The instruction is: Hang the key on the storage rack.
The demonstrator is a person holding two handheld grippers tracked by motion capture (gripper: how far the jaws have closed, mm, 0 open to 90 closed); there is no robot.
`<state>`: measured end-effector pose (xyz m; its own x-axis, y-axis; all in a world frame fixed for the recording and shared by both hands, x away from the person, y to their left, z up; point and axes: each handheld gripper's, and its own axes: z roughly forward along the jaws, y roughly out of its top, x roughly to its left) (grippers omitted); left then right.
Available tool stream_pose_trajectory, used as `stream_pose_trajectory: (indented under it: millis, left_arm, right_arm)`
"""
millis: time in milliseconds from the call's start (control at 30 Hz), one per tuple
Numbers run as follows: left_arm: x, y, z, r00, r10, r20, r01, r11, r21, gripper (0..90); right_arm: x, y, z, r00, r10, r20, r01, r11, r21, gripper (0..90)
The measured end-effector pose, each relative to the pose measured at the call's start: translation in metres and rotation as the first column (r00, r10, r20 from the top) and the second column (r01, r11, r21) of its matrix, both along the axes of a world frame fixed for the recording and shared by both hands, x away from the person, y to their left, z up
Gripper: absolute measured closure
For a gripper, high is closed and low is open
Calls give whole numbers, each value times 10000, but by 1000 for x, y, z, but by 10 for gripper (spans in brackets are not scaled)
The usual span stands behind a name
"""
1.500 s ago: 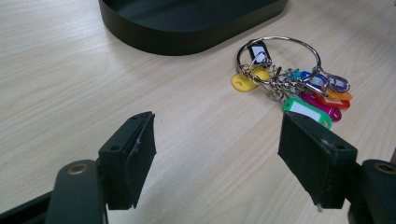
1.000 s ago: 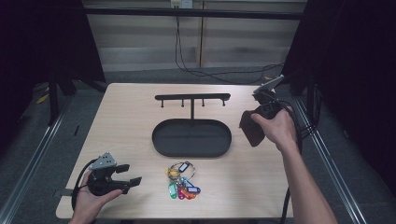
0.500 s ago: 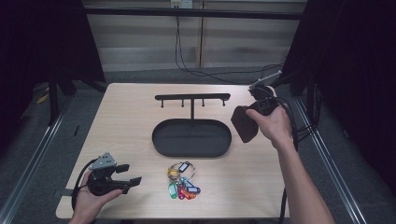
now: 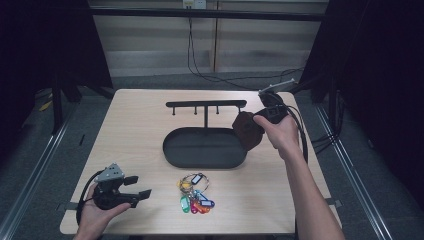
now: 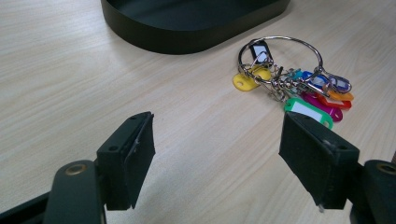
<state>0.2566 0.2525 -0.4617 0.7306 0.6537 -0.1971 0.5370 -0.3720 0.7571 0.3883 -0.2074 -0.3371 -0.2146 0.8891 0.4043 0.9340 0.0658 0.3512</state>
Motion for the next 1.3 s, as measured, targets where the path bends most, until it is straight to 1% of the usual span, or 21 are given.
stream_pose_trajectory:
  millis: [67,100,133,167,200,233,267,333,433,467,533,667,700,833,867,1067,1133,1167,1233,1267,1300]
  left_arm:
    - [0,0,0,10000,13,3,-13,10000,7,265]
    - [0,0,0,10000,15,8,-15,10000,13,265]
    - [0,0,0,10000,12,10,-12,10000,18,265]
    - [0,0,0,10000,-10,-5,10,10000,12,265]
    - [0,0,0,10000,-10,-2,10,10000,12,265]
    - [0,0,0,10000,9,11,-9,10000,16,265]
    - [0,0,0,10000,5,16,-6,10000,29,265]
    - [0,0,0,10000,3,16,-3,10000,28,265]
    - [0,1,0,10000,2,8,-2,10000,20,265]
    - [0,1,1,10000,44,51,-44,10000,11,266]
    - [-1,1,1,9999,60,114,-61,10000,6,266]
    - [0,1,1,9999,42,96,-42,10000,12,266]
    - [0,1,1,10000,38,88,-38,10000,23,266]
    - [0,1,1,10000,41,84,-41,10000,18,266]
    - [0,1,1,9999,49,95,-49,10000,24,266]
    - [0,1,1,10000,42,89,-42,10000,54,266]
    - [-1,1,1,9999,56,102,-57,10000,41,266]
    - [-1,1,1,9999,56,102,-57,10000,41,266]
    - [-1,1,1,9999,83,97,-83,10000,25,266]
    - [-1,1,1,9999,86,94,-87,10000,30,266]
    - [-1,1,1,9999,61,106,-62,10000,47,266]
  right_arm:
    - [1,1,-4,10000,-14,45,13,9998,183,654]
    - [1,1,-4,10000,-14,45,13,9998,183,654]
    - [1,1,-6,10000,-63,-15,64,9995,309,654]
    - [3,1,-12,9999,-124,7,124,9986,512,654]
    - [3,1,-12,9999,-124,7,124,9986,512,654]
    - [4,2,-18,9998,-183,-3,183,9974,696,654]
    - [4,2,-18,9998,-183,-3,183,9974,696,654]
    - [6,4,-26,9996,-274,70,266,9948,979,654]
    - [7,4,-31,9991,-397,162,379,9944,983,654]
    - [8,4,-35,9987,-491,141,472,9924,1136,654]
    - [9,4,-37,9985,-488,229,458,9920,1176,654]
    - [10,3,-49,9976,-638,253,593,9869,1499,655]
    - [10,3,-49,9976,-638,253,593,9869,1499,655]
    - [10,7,-62,9976,-657,237,610,9849,1622,654]
    - [10,7,-62,9976,-657,237,610,9849,1622,654]
    - [13,13,-79,9965,-812,207,757,9779,1947,654]
    - [13,16,-83,9969,-745,262,682,9796,1888,654]
    - [13,19,-85,9969,-773,130,737,9810,1797,654]
    - [13,21,-87,9967,-805,137,768,9808,1794,654]
    - [13,23,-90,9967,-791,157,746,9782,1936,654]
    - [14,26,-93,9968,-794,86,762,9778,1953,654]
